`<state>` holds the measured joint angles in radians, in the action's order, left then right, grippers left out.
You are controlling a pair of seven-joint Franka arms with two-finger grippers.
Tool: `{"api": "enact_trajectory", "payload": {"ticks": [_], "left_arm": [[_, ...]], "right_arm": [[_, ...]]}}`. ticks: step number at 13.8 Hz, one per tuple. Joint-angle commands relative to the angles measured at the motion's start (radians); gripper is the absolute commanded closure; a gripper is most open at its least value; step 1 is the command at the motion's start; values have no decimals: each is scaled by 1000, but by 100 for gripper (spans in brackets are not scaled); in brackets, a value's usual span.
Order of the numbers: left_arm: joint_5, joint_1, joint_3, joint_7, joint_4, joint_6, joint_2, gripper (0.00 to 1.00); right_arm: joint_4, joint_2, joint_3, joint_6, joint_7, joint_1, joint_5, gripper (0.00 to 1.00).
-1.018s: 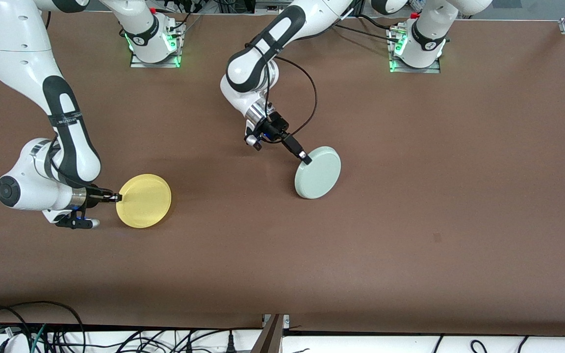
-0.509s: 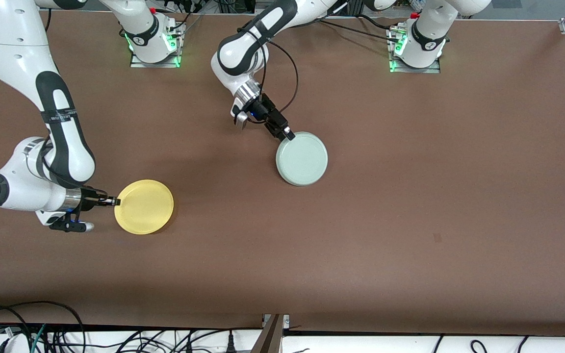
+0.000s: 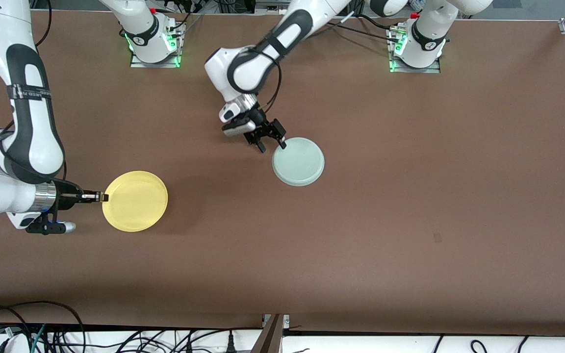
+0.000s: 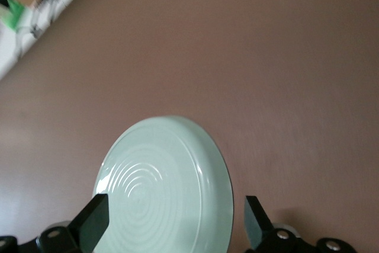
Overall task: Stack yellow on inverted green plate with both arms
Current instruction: 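Flip the green plate upside down onto the table center with the left gripper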
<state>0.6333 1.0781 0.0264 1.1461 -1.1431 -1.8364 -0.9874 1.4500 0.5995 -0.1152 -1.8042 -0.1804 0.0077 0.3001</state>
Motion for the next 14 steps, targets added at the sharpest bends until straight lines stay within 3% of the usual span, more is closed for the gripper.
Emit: {"api": "enact_trajectory", "payload": {"ticks": [1, 5, 10, 14], "left_arm": [[-176, -171, -28, -144, 2, -38, 88, 0], [-374, -352, -23, -374, 57, -26, 148, 0], [-551, -588, -25, -546, 56, 81, 284, 0], [-647, -740, -25, -563, 54, 273, 415, 0]], "right_arm": [[-17, -32, 0, 60, -16, -2, 20, 100], [-3, -49, 26, 121, -2, 37, 30, 100], [97, -75, 92, 30, 179, 132, 33, 100], [277, -144, 242, -177, 372, 135, 56, 100]]}}
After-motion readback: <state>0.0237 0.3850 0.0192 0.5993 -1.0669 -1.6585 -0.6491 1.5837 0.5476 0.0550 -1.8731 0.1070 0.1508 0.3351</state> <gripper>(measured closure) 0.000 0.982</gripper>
